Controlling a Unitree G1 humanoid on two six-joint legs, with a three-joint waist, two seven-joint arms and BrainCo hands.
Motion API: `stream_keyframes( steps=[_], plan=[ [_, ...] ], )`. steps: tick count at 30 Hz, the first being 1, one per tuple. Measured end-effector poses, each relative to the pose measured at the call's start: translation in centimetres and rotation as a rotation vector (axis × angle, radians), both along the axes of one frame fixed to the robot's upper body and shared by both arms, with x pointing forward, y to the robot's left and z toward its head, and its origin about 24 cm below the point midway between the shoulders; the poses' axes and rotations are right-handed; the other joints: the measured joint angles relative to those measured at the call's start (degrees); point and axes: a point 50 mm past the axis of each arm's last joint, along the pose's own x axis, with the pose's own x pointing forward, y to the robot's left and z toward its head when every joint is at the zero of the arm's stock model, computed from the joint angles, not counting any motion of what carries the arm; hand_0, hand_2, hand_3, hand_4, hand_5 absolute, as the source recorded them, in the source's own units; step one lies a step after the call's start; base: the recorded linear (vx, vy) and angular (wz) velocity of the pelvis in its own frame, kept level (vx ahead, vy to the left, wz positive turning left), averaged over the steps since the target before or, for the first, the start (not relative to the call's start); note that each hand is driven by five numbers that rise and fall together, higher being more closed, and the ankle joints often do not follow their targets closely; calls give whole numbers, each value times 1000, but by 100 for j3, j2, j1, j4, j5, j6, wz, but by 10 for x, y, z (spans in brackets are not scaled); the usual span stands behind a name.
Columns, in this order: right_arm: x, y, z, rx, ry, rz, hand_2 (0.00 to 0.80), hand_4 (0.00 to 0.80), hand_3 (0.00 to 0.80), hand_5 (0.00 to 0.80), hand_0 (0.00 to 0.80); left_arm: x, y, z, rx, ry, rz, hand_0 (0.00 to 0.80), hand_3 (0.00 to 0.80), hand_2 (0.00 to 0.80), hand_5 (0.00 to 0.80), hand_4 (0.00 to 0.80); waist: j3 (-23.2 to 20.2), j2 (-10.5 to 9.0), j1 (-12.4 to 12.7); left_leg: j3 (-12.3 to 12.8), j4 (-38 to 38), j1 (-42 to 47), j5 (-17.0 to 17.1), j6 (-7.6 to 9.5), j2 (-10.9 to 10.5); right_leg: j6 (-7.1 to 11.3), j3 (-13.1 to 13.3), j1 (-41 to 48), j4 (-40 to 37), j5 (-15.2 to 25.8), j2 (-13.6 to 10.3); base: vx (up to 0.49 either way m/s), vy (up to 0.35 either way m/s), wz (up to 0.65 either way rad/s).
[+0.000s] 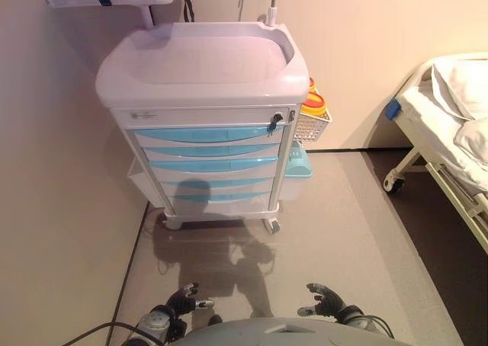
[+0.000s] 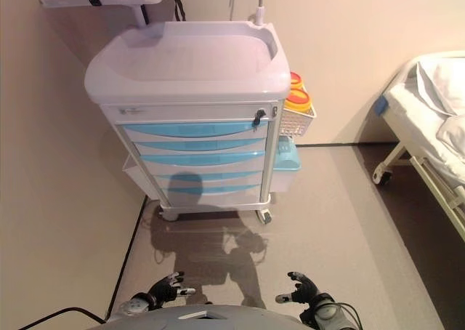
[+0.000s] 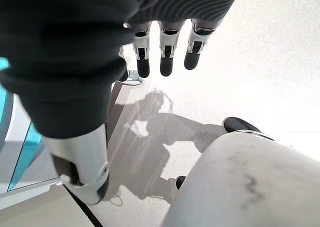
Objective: Open the drawer and pick up the medicine
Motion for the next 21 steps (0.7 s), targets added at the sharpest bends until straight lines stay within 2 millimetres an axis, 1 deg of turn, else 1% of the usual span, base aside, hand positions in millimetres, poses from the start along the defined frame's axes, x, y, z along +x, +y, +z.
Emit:
stream_keyframes(
  steps=[7, 10, 11, 13, 14, 16, 20, 21],
  plan=[
    [-4, -2, -1, -2, 9, -8, 0, 0, 0, 0, 0, -12, 9, -3, 22, 37, 110, 0, 0, 0, 0, 0, 1, 2, -7, 89, 0, -17, -19, 11, 7, -2, 52, -52, 12, 5, -9, 34, 27, -5],
    [-3, -5, 0, -11, 6, -2, 0, 0, 0, 0, 0, -11, 10, -2, 20, 29, 134, 0, 0, 0, 0, 0, 34, 37, 14, 228, 2, -154, -20, 10, 28, -2, 197, -325, 120, 5, 0, -100, 62, -22],
    [-2, -6, 1, -14, 3, -2, 0, 0, 0, 0, 0, -9, 10, -2, 17, 24, 142, 0, 0, 0, 0, 0, 72, 56, -1, 233, 6, -224, -9, 17, 32, -3, 209, -407, 166, 10, 0, -205, 88, -19],
    [1, -11, 2, -28, -6, -1, 0, 0, 0, 0, 0, 4, 9, 1, 2, -13, 167, 0, 0, 0, 0, 0, 249, 82, -35, 296, 31, -367, 50, 33, 19, -7, 266, -648, 304, 26, -10, -200, 82, -17],
    [8, -13, 5, -38, -22, 6, 0, 0, 0, 0, 0, 15, 9, 4, -2, -50, 174, 0, 0, 0, 0, 0, 367, 113, -22, 351, 30, -478, 87, 47, 27, -3, 343, -847, 427, 25, -7, -151, 52, -26],
    [27, -14, 11, -42, -72, 4, 0, 0, 0, 0, 0, 44, 8, 15, -8, -147, 186, 0, 0, 0, 0, 0, 767, 137, -73, 419, 33, -673, 180, 80, 18, 21, 424, -1144, 622, 43, -14, -153, 52, -22],
    [52, -13, 20, -42, -148, -9, 0, 0, 0, 0, 0, 86, 7, 34, -18, -299, 198, 0, 0, 0, 0, 0, 1317, 80, -173, 563, 104, -946, 210, 87, -7, 73, 578, -1570, 873, 45, -43, -112, 46, -19],
    [60, -12, 23, -43, -170, -6, 0, 0, 0, 0, 0, 99, 6, 42, -23, -347, 201, 0, 0, 0, 0, 0, 1500, 42, -165, 640, 126, -968, 210, 88, -9, 80, 662, -1663, 930, 59, -39, -96, 39, -23]
  ],
)
